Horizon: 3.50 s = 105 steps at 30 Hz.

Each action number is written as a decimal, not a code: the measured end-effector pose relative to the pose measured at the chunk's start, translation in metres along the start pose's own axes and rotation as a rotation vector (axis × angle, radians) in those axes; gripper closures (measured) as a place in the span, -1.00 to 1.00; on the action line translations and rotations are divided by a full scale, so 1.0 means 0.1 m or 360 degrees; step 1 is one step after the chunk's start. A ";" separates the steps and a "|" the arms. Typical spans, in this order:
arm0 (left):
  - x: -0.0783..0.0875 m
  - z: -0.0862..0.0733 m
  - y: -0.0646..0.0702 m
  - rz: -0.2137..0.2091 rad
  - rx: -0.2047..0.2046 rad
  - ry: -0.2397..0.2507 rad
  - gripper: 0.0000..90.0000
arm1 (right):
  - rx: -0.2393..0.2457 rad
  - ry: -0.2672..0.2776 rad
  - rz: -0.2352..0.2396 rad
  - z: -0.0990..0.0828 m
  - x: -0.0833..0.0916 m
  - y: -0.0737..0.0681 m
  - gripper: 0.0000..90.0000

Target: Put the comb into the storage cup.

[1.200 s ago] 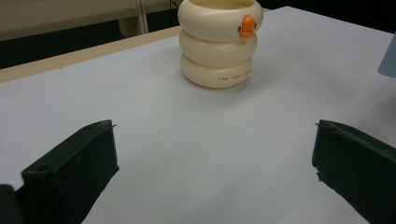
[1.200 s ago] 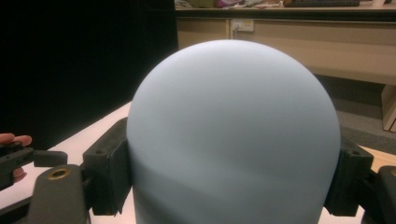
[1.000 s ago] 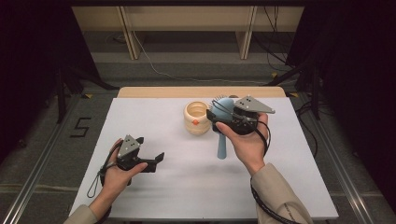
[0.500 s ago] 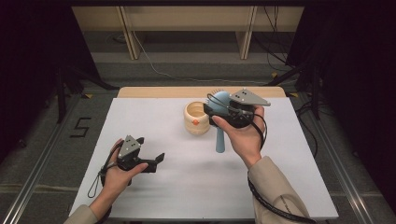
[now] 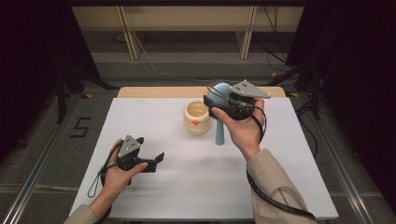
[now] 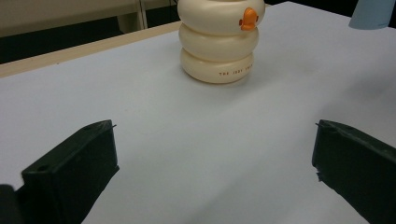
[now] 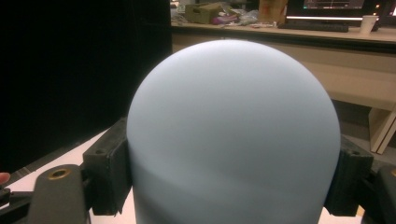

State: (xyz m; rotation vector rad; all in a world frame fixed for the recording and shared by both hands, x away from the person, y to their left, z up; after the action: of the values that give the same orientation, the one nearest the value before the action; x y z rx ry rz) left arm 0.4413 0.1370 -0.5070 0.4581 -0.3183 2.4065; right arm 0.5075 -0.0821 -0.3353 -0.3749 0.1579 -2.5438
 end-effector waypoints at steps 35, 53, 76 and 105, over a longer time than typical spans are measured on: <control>0.00 0.00 -0.01 0.0006 0.0008 0.0004 -1.00 | -0.0008 0.0032 0.0012 0.24 -0.30 -0.07 -0.53; -0.01 0.00 -0.01 0.0001 0.0011 0.0005 -1.00 | -0.0022 0.0037 0.0004 0.33 -0.40 -0.05 -0.53; 0.00 0.00 -0.01 0.0000 0.0013 0.0006 -1.00 | -0.0001 0.0062 -0.0023 0.46 -0.55 -0.03 -0.53; 0.00 -0.01 -0.02 0.0000 0.0021 0.0006 -1.00 | -0.0004 0.0060 -0.0055 0.54 -0.73 0.02 -0.53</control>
State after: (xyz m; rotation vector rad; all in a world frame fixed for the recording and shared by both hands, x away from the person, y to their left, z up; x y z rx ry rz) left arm 0.4430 0.1388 -0.5076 0.4593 -0.3014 2.4107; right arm 0.5837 -0.0457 -0.3008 -0.3334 0.1700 -2.5858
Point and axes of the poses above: each handheld gripper's, and its own axes: x roughly backward along the jaws, z roughly out of its top, y roughly to its right, the point moved 10 cm from there along -x, roughly forward along the jaws, and after that the axes turned 10 degrees about -x, right-handed, at the moved point
